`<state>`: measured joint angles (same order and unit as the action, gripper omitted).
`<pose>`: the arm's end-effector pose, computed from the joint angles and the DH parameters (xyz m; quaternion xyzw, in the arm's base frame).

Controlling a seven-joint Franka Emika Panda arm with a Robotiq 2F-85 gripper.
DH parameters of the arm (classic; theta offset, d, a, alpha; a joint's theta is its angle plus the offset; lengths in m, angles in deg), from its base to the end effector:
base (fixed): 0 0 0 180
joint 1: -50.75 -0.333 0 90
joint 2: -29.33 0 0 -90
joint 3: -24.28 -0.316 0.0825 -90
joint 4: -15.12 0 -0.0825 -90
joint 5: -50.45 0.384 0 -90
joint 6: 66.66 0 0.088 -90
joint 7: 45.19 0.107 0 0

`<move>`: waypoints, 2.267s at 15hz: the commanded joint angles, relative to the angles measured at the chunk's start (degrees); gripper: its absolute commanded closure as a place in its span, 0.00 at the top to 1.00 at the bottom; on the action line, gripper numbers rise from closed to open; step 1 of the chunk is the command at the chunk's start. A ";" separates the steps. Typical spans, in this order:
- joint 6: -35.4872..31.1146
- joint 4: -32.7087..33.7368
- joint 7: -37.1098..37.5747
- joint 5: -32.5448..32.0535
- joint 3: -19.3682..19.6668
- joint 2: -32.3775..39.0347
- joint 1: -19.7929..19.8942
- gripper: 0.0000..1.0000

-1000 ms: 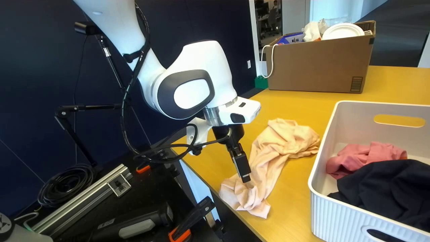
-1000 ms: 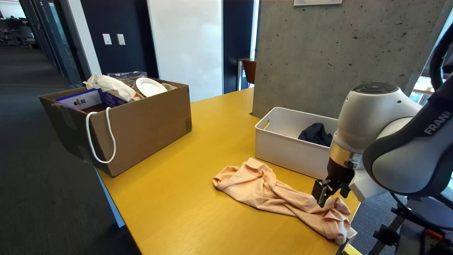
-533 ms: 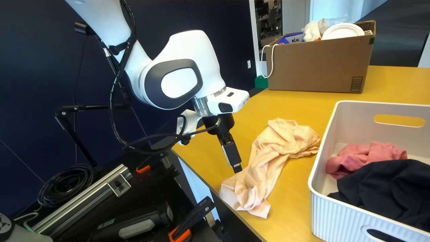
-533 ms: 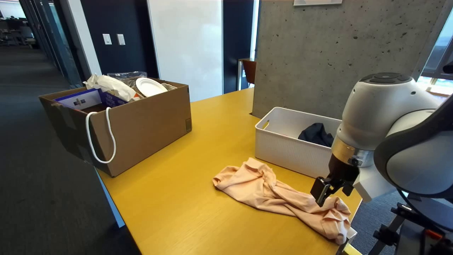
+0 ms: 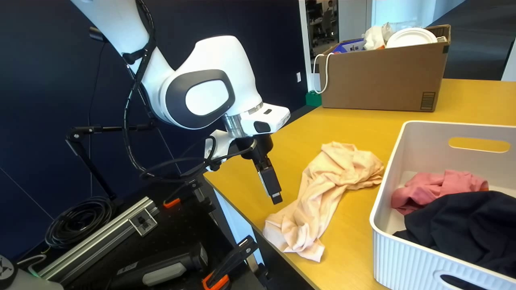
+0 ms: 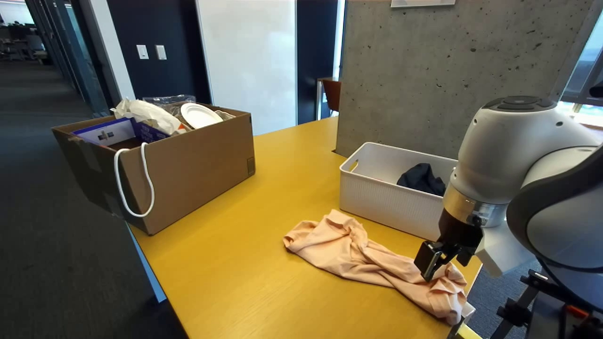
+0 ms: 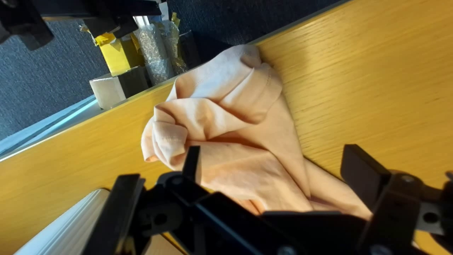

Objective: Fold the T-shirt on the table

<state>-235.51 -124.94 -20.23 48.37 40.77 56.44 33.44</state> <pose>0.4784 -0.0034 0.1257 0.9819 -0.1750 0.0376 0.0615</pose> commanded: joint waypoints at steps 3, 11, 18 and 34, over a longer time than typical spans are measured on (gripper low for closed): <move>-1.35 -3.09 -0.40 0.76 -0.36 -0.16 0.87 1.00; -6.60 -2.87 -0.60 1.51 5.64 6.23 -0.82 1.00; -5.78 6.79 -1.49 3.31 3.33 15.85 0.96 1.00; -9.79 7.01 -2.34 5.86 3.79 21.26 -0.56 0.12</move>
<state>-242.47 -114.66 -20.83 51.98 43.78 79.10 34.01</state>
